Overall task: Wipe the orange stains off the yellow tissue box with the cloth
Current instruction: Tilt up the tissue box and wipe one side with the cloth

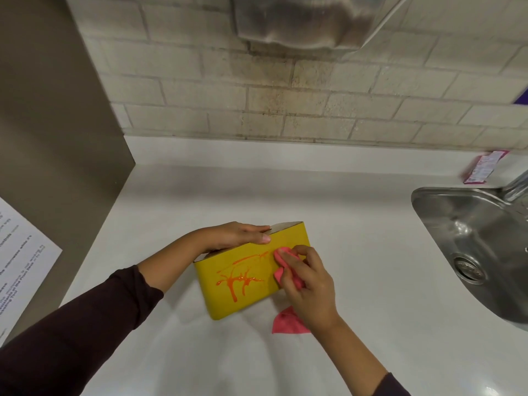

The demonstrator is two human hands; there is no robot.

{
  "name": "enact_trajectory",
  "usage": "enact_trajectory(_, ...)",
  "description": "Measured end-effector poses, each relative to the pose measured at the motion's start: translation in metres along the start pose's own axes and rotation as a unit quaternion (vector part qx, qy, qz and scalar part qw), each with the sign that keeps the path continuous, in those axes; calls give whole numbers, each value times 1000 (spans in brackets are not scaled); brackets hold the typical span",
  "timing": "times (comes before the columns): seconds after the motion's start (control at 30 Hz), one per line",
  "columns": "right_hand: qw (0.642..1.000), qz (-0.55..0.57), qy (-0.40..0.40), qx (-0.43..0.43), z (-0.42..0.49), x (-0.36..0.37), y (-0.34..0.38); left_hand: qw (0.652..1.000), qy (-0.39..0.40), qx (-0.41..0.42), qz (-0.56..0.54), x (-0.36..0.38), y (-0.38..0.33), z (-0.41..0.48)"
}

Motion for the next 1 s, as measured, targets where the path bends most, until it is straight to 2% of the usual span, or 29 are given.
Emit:
enact_trajectory(0.13, 996, 1, -68, 57, 11, -9, -7, 999, 3, -17, 31, -1, 1, 3)
enact_trajectory(0.2, 995, 4, -72, 62, 13, -1, 0, 999, 3, -18, 32, -1, 1, 4)
enact_trajectory(0.37, 1000, -5, 17, -7, 1, 14, 17, 999, 16, -6, 37, 0, 0, 4)
enact_trajectory(0.43, 999, 5, 26, -18, 0, 7, 13, 999, 17, -7, 49, 0, 0, 3)
enact_trajectory(0.57, 997, 9, -66, 47, 6, -7, -1, 998, 12, -13, 62, 1, 0, 3)
enact_trajectory(0.67, 992, 18, -99, 72, 7, 3, 4, 998, 9, -16, 63, 1, -1, 2)
enact_trajectory(0.9, 999, 8, 14, -39, -8, 17, 19, 998, 18, -15, 64, 2, -2, 0)
enact_trajectory(1.0, 1000, -1, -24, -17, -4, 3, 7, 998, 12, -18, 65, 2, -3, -1)
Point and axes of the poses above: each hand's wrist, its own z-axis towards the middle knuckle, its own x-axis out of the palm, y = z × x, the point moved 7 cm from there along z, towards the middle knuckle
